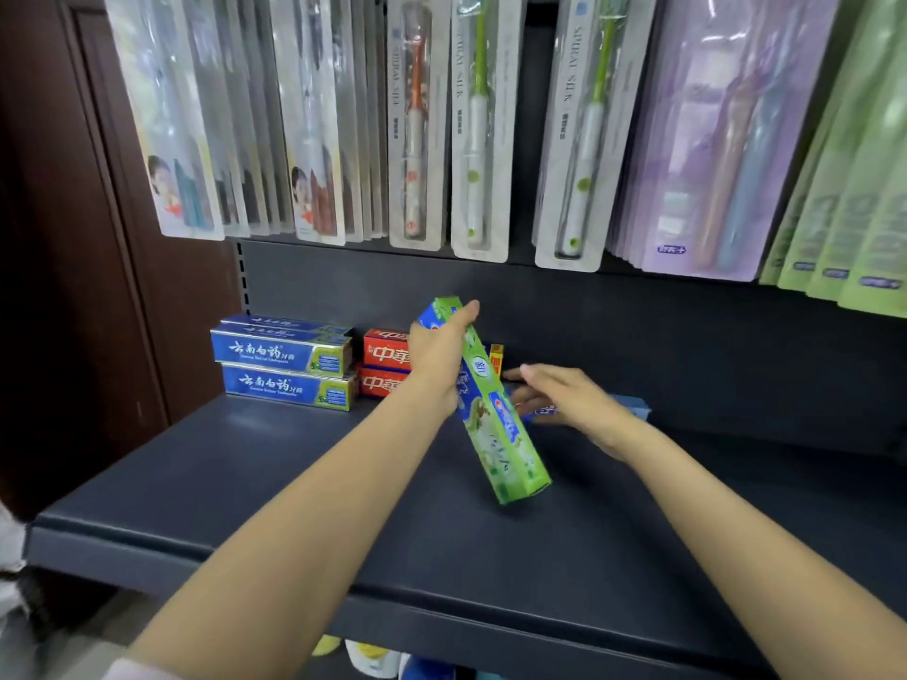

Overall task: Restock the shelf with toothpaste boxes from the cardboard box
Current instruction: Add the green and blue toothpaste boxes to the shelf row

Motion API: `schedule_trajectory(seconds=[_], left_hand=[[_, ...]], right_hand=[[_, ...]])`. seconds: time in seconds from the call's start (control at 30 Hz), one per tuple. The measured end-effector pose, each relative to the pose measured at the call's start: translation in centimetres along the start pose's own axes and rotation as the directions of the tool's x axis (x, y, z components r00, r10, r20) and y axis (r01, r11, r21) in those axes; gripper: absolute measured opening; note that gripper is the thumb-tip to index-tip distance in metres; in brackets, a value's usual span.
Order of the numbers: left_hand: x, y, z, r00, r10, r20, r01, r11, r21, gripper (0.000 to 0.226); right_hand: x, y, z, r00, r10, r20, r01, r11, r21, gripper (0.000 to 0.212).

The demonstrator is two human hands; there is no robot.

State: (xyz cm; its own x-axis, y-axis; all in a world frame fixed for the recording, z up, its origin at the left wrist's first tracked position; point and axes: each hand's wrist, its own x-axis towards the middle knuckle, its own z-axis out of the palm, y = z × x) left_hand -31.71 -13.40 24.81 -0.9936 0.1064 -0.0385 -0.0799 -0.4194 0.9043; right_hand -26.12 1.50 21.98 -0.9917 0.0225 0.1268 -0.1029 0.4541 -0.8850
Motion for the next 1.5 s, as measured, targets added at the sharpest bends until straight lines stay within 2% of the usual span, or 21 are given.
schedule_trajectory(seconds=[0.03,0.1,0.17,0.27,0.4,0.5,0.57,0.63,0.67,0.73,0.8,0.87,0.9,1.03,1.1,1.17,1.23,1.3,1.37,1.43,1.5], left_hand=[[-0.1,-0.2,0.3,0.999,-0.016,-0.029,0.015,0.999,-0.047,0.064],[-0.7,-0.5,0.9,0.997,-0.029,-0.065,0.021,0.993,-0.116,0.062],[-1.1,-0.7,1.3,0.996,-0.054,-0.065,0.043,0.988,-0.148,0.065],[-1.1,-0.8,1.0,0.998,-0.057,-0.035,0.051,0.987,-0.155,0.061],[-0.5,-1.1,-0.8,0.989,0.107,0.104,-0.118,0.986,0.113,0.051],[0.1,-1.7,-1.8,0.965,0.136,0.223,-0.211,0.909,0.36,0.043],[0.5,-2.3,-1.7,0.937,0.182,0.297,-0.327,0.754,0.57,0.046],[0.8,-2.6,-1.0,0.881,0.268,0.389,-0.47,0.405,0.784,0.048],[1.0,-2.7,-0.6,0.853,0.294,0.431,-0.499,0.215,0.84,0.051],[1.5,-2.8,0.0,0.821,0.288,0.493,-0.5,-0.053,0.864,0.058],[2.0,-3.1,0.5,0.816,0.239,0.527,-0.487,-0.208,0.848,0.062],[2.9,-3.5,0.8,0.833,0.182,0.523,-0.465,-0.283,0.839,0.064],[3.2,-3.6,0.8,0.84,0.164,0.517,-0.455,-0.308,0.836,0.065],[3.7,-4.2,0.5,0.834,0.151,0.53,-0.454,-0.359,0.816,0.065],[3.6,-4.3,0.6,0.834,0.159,0.529,-0.45,-0.359,0.818,0.064],[3.0,-4.3,0.9,0.823,0.187,0.536,-0.454,-0.349,0.82,0.06],[2.1,-4.5,1.3,0.781,0.238,0.577,-0.48,-0.362,0.799,0.055],[0.8,-4.7,1.8,0.74,0.278,0.613,-0.505,-0.373,0.778,0.05],[-1.0,-4.9,2.5,0.735,0.275,0.62,-0.52,-0.359,0.775,0.045],[-3.4,-5.2,3.2,0.758,0.232,0.61,-0.545,-0.289,0.787,0.039],[-5.6,-5.5,3.7,0.794,0.169,0.583,-0.564,-0.15,0.812,0.032]], right_hand=[[-0.8,-0.8,0.0,0.995,0.012,0.099,-0.022,0.994,0.103,0.031],[-1.7,-1.8,0.0,0.981,-0.039,0.192,0.039,0.999,0.005,0.028],[-2.2,-2.2,-0.4,0.986,-0.09,0.14,0.106,0.988,-0.109,0.026],[-2.2,-2.1,-1.5,0.992,-0.069,0.102,0.086,0.981,-0.174,0.03],[-1.8,-1.9,-3.3,0.994,-0.096,0.046,0.107,0.888,-0.448,0.038],[-0.9,-1.9,-4.9,0.99,-0.126,-0.064,0.054,0.757,-0.651,0.04],[-0.3,-1.5,-5.8,0.986,-0.139,-0.093,0.018,0.641,-0.767,0.041],[0.3,-0.6,-6.5,0.978,-0.154,-0.144,-0.039,0.539,-0.842,0.041],[0.5,-0.1,-6.8,0.972,-0.163,-0.167,-0.063,0.507,-0.86,0.041],[1.2,1.1,-7.2,0.957,-0.187,-0.222,-0.111,0.472,-0.874,0.042],[1.9,2.3,-6.9,0.938,-0.212,-0.275,-0.139,0.497,-0.856,0.042],[2.4,3.5,-6.0,0.924,-0.207,-0.322,-0.162,0.551,-0.819,0.041],[2.4,4.1,-5.4,0.921,-0.202,-0.332,-0.173,0.552,-0.816,0.042],[2.0,5.8,-4.2,0.929,-0.256,-0.268,-0.147,0.408,-0.901,0.054],[1.8,5.6,-4.5,0.945,-0.221,-0.24,-0.13,0.42,-0.898,0.054],[1.5,4.9,-4.7,0.957,-0.181,-0.225,-0.116,0.473,-0.873,0.055],[0.7,4.0,-4.7,0.956,-0.176,-0.233,-0.101,0.549,-0.83,0.055],[-0.8,3.3,-4.7,0.946,-0.194,-0.258,-0.082,0.628,-0.774,0.051],[-2.6,2.5,-4.8,0.945,-0.172,-0.28,-0.081,0.704,-0.706,0.043],[-5.1,2.1,-5.2,0.95,-0.129,-0.284,-0.095,0.748,-0.657,0.035],[-7.5,1.8,-5.6,0.949,-0.094,-0.301,-0.114,0.788,-0.605,0.029]])
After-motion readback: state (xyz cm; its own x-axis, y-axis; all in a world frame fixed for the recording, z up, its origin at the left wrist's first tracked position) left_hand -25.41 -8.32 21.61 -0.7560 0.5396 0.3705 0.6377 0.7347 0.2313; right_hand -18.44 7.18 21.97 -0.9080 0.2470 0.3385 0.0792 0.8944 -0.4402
